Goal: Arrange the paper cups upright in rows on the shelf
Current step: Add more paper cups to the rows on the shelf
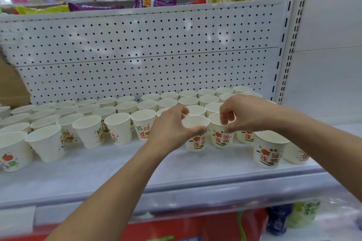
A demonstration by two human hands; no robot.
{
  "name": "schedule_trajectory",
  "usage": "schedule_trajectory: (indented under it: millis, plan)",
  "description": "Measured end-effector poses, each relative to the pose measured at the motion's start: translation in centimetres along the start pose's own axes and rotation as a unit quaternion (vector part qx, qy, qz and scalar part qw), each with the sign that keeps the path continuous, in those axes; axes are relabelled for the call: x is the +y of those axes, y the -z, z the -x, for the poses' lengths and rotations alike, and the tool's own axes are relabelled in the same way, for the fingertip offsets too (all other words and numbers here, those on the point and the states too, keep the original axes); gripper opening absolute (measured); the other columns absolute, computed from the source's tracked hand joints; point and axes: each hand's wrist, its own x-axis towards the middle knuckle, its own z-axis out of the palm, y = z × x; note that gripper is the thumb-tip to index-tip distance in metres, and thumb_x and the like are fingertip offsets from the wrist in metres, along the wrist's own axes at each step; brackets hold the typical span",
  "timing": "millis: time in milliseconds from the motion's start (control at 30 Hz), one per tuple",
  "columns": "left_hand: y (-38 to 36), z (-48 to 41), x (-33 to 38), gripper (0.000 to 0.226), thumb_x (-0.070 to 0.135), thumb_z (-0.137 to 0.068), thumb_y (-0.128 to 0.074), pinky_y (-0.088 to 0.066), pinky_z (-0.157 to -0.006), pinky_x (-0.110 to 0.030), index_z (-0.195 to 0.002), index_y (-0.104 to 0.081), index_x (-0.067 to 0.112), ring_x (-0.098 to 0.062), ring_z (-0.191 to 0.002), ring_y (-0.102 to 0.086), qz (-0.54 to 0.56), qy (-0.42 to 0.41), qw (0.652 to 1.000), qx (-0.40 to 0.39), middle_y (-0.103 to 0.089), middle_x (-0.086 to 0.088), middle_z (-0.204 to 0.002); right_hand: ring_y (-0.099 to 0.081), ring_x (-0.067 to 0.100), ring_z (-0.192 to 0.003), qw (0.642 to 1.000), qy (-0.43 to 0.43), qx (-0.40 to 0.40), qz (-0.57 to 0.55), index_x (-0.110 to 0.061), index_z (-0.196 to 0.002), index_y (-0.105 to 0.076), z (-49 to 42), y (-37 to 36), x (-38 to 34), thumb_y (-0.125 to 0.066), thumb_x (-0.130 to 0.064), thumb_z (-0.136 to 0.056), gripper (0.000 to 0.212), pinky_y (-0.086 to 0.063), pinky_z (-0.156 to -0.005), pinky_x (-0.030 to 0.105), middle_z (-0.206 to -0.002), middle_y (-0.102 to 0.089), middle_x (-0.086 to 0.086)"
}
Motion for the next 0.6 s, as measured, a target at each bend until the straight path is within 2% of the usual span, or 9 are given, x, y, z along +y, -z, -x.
schedule_trajectory:
  millis: [67, 167, 233, 333, 433, 600]
  plan:
    - [0.2, 0.1, -0.1, 0.076, 0.065, -0.066, -0.074, -0.049, -0.092, -0.040, -0.127, -0.051, 0.026, -0.014, -0.107, -0.058, 0.004, 0.003, 1.000, 0.004, -0.061, 0.005, -0.123, -0.054, 0.007, -0.086, 1.000, -0.001, 0.013, 0.012, -0.033, -0.093, -0.063, 0.3, 0.1, -0.1, -0.072, -0.041, -0.079, 0.018, -0.051, -0.076, 0.032, -0.091, -0.058, -0.014]
    - [0.9, 1.0, -0.3, 0.075, 0.065, -0.070, -0.071, -0.050, -0.091, -0.041, -0.131, -0.048, 0.027, -0.013, -0.106, -0.060, 0.025, 0.008, 0.999, 0.020, -0.058, 0.007, -0.127, -0.050, 0.005, -0.095, 0.997, 0.014, 0.073, 0.011, -0.035, -0.103, -0.062, 0.7, 0.5, -1.1, -0.064, -0.047, -0.084, 0.022, -0.047, -0.080, 0.030, -0.101, -0.055, -0.017]
    - [1.6, 2.3, -1.0, 0.069, 0.063, -0.075, -0.068, -0.051, -0.089, -0.040, -0.131, -0.047, 0.029, -0.011, -0.104, -0.058, 0.047, 0.005, 0.998, 0.044, -0.056, 0.011, -0.128, -0.050, 0.006, -0.099, 0.991, 0.038, 0.127, -0.021, -0.035, -0.103, -0.062, 0.7, 0.5, -2.6, -0.060, -0.049, -0.086, 0.022, -0.046, -0.083, 0.032, -0.104, -0.055, -0.017]
    - [3.0, 5.3, -3.4, 0.056, 0.056, -0.080, -0.066, -0.050, -0.086, -0.034, -0.127, -0.050, 0.032, -0.004, -0.101, -0.056, 0.081, -0.007, 0.993, 0.085, -0.055, 0.016, -0.124, -0.053, 0.005, -0.092, 0.975, 0.092, 0.174, -0.105, -0.034, -0.099, -0.065, 0.0, 0.0, -6.7, -0.057, -0.049, -0.083, 0.024, -0.048, -0.079, 0.036, -0.100, -0.058, -0.016]
    - [5.4, 8.2, -7.6, 0.045, 0.046, -0.082, -0.069, -0.049, -0.083, -0.030, -0.122, -0.054, 0.032, -0.001, -0.098, -0.055, 0.076, -0.008, 0.989, 0.129, -0.056, 0.019, -0.116, -0.053, 0.004, -0.090, 0.966, 0.147, 0.152, -0.149, -0.034, -0.097, -0.066, -1.6, -1.3, -11.9, -0.057, -0.049, -0.083, 0.023, -0.048, -0.077, 0.034, -0.096, -0.058, -0.017]
    - [11.5, 12.2, -16.4, 0.035, 0.034, -0.083, -0.071, -0.040, -0.089, -0.021, -0.116, -0.060, 0.029, -0.004, -0.105, -0.052, 0.009, 0.027, 0.977, 0.212, -0.059, 0.015, -0.113, -0.052, 0.005, -0.095, 0.951, 0.231, 0.105, -0.175, -0.032, -0.101, -0.065, -5.8, -3.1, -21.0, -0.061, -0.043, -0.087, 0.018, -0.046, -0.086, 0.033, -0.102, -0.059, -0.015]
